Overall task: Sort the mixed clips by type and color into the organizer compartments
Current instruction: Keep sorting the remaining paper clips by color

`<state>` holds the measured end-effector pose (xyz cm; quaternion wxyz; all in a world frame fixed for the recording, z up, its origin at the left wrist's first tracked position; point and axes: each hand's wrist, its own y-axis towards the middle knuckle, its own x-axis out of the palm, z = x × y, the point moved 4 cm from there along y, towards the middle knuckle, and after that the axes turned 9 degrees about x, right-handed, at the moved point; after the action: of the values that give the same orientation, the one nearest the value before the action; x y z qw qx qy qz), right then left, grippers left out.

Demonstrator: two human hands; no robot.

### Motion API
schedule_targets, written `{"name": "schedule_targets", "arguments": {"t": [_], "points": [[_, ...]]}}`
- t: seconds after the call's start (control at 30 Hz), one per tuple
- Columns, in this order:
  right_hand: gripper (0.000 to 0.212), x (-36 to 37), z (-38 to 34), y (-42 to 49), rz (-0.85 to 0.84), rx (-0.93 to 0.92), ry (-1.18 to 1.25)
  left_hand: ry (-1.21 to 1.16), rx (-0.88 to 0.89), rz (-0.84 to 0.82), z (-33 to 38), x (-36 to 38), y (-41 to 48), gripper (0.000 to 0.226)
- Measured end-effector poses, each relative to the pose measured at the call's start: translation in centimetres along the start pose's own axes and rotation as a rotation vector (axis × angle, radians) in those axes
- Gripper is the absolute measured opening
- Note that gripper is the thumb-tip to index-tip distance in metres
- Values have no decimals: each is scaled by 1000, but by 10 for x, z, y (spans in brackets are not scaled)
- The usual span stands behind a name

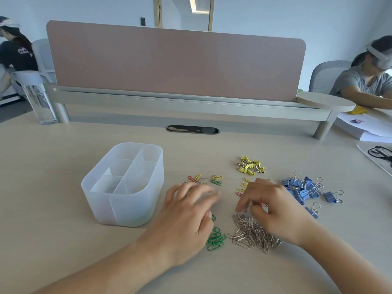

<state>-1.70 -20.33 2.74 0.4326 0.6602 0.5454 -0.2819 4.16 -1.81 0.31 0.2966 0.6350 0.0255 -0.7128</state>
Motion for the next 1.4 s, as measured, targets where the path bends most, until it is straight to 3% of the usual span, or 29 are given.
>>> {"name": "schedule_targets", "arguments": {"t": [0.13,0.23,0.4,0.67,0.83,1.0,1.13,1.23,1.4], "points": [[43,11,-3,6,62,-58,-141,-24,-197,38,-16,-3,-2,75],[51,17,-2,8,59,-37,-187,-112,-255,47,-20,-3,3,62],[56,20,1,10,32,16,-219,-130,-344,-44,-30,9,12,60],[69,24,0,10,-69,70,-281,-80,-155,-131,-20,11,14,58],[68,27,-1,9,-191,122,-284,-239,-206,-9,-20,1,11,60],[66,25,1,9,-246,111,-281,-211,-190,61,-17,-2,2,45],[63,17,7,8,-95,107,-209,-115,-179,11,-16,-4,-5,75],[67,11,11,6,-6,136,-159,-54,-149,-32,-12,-4,-5,78],[63,20,6,6,-187,137,-244,-30,-163,-125,-13,3,0,80]]}}
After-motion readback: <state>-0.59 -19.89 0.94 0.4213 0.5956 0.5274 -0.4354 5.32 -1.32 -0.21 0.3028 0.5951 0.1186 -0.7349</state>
